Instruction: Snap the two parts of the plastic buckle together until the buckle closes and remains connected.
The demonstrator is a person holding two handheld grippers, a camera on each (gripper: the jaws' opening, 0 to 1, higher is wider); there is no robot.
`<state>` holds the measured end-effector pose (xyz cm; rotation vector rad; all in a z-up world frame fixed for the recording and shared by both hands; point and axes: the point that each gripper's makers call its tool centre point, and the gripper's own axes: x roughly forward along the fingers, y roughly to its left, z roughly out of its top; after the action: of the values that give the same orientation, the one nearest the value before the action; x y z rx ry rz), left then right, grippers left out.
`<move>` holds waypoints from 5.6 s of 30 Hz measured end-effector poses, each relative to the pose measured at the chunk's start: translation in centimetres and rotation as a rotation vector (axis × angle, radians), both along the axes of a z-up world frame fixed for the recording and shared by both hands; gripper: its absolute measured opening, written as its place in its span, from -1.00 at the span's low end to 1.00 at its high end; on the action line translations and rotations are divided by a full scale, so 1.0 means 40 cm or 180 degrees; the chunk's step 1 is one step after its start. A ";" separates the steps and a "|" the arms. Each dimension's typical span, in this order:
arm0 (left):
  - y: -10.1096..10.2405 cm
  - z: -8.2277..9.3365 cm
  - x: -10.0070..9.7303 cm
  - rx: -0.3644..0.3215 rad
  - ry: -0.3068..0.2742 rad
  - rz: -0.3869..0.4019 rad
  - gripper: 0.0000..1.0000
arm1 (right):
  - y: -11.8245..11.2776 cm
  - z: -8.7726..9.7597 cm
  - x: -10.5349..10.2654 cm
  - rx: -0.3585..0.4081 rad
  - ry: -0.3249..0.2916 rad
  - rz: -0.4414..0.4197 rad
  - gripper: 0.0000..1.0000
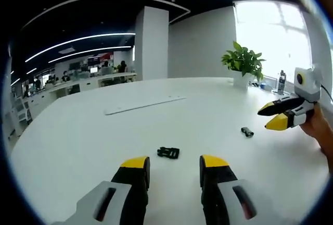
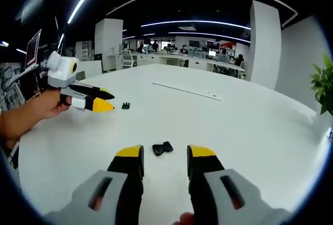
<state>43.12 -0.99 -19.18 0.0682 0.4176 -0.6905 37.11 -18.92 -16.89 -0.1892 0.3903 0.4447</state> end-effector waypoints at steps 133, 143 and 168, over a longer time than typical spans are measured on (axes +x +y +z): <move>0.038 -0.036 -0.170 0.0181 0.0114 -0.0475 -0.62 | 0.030 -0.017 -0.016 -0.0073 0.0049 0.0186 -0.34; 0.038 -0.037 -0.175 0.0183 0.0079 -0.0429 -0.59 | 0.028 -0.021 -0.016 -0.0087 0.0066 0.0182 -0.34; 0.099 -0.036 -0.199 0.0138 0.0127 -0.0072 -0.53 | 0.027 -0.023 -0.017 -0.0099 0.0074 0.0183 -0.34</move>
<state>35.16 2.99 -20.62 0.1003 0.4708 -0.7061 36.41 -17.82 -17.81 -0.2261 0.4154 0.4981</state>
